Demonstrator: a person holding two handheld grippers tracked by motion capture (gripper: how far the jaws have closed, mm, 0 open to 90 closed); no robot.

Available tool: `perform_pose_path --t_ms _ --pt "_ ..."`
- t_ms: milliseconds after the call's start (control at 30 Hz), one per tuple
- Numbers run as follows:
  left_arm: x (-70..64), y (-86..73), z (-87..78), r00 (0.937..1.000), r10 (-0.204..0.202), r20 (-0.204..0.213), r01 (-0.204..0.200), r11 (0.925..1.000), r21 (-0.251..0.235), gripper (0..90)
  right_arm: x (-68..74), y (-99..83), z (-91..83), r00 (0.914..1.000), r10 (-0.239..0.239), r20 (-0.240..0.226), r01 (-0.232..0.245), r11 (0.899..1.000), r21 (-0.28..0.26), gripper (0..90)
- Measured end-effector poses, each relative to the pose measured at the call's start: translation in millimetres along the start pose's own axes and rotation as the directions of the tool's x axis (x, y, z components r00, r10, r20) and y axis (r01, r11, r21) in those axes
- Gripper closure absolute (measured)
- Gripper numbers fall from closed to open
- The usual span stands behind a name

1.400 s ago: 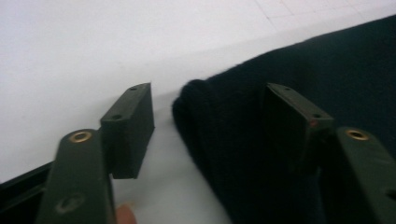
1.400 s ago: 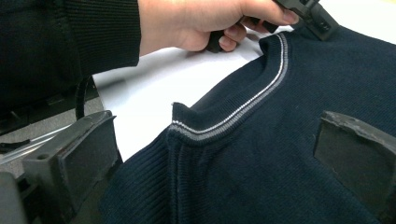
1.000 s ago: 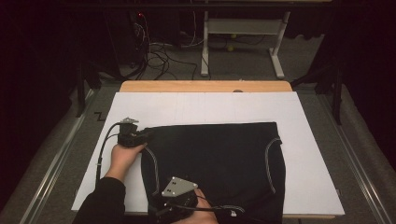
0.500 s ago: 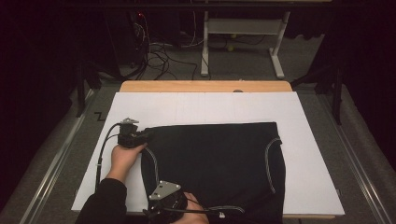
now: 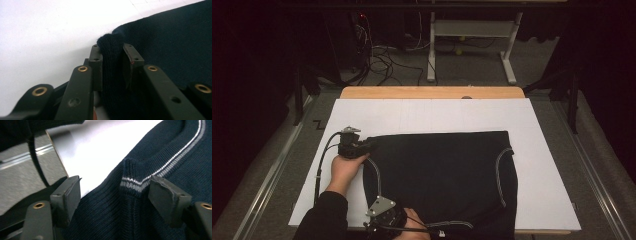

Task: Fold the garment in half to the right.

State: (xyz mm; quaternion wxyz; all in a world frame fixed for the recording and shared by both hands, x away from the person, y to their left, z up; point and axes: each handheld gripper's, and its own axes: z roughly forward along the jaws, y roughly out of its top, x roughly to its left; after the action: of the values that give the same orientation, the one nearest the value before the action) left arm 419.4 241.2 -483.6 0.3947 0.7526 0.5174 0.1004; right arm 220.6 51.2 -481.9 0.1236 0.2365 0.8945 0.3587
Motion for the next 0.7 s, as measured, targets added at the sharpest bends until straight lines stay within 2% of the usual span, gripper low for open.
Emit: perform_pose_path --t_ms 67,400,700 --pt "-0.1 0.1 0.0 1.0 -0.001 -0.001 0.001 1.0 0.001 68.6 1.8 -0.6 0.8 0.9995 -0.021 0.024 0.022 1.0 -0.003 29.4" --pt "0.1 -0.1 -0.1 1.0 -0.003 0.0 0.003 1.0 0.0 68.6 -0.1 2.3 -1.3 0.9988 -0.015 0.047 0.014 1.0 0.022 43.3" --pt "0.3 -0.1 -0.1 1.0 -0.005 0.002 0.005 1.0 0.0 68.6 -5.2 2.6 -3.3 0.9976 -0.005 0.069 0.004 1.0 0.022 61.2"
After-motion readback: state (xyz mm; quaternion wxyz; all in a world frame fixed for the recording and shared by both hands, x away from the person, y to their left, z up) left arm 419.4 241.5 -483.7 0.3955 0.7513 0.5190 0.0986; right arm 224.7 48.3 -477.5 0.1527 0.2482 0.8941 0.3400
